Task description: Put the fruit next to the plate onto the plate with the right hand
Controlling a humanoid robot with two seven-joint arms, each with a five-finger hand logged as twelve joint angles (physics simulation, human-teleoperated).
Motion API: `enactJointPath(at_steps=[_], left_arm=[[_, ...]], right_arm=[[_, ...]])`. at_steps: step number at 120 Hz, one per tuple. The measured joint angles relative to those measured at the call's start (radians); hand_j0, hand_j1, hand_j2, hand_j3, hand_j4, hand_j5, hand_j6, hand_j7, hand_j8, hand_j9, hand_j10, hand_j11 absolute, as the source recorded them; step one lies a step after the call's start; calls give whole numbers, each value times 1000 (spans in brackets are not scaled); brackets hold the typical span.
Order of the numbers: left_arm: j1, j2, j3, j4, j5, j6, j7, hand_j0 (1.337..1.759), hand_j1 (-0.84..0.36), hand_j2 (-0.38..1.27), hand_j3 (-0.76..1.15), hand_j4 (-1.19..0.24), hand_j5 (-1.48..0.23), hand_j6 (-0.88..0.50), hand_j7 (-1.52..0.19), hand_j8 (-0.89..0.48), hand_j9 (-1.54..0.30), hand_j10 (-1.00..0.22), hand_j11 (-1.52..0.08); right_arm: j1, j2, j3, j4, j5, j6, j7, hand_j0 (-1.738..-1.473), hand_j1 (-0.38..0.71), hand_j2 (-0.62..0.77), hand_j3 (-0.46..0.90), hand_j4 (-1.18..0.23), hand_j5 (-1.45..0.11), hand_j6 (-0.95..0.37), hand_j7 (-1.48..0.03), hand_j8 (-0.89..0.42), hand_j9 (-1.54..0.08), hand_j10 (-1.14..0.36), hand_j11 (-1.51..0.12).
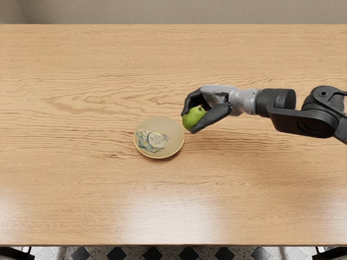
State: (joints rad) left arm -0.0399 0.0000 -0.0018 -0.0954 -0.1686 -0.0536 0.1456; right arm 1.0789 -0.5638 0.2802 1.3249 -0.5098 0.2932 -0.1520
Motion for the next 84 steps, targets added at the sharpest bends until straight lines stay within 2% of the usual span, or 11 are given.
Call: enactJointPath(at_steps=[31, 63, 84], left_arm=[[0, 0, 0, 0, 0, 0, 0, 1658, 325, 4, 0, -21, -27, -21, -27, -21, -26, -21, -26], [0, 0, 0, 0, 0, 0, 0, 1658, 325, 4, 0, -21, -27, -21, -27, -21, -27, -21, -27], [0, 0, 0, 0, 0, 0, 0, 1658, 325, 4, 0, -21, -27, -21, -27, -21, -27, -21, -27]], right_arm=[[18, 94, 0, -11, 5, -10, -14, -1651, 366, 259, 1, -749, -1126, -388, -1034, -192, -1075, -368, -1087], [17, 230, -8, -125, -44, -20, -15, -1649, 360, 250, 0, -751, -1123, -395, -1035, -198, -1071, -371, -1088], [13, 281, -14, -160, -80, -38, -14, -1649, 360, 255, 0, -753, -1120, -397, -1035, -201, -1070, -374, -1088]])
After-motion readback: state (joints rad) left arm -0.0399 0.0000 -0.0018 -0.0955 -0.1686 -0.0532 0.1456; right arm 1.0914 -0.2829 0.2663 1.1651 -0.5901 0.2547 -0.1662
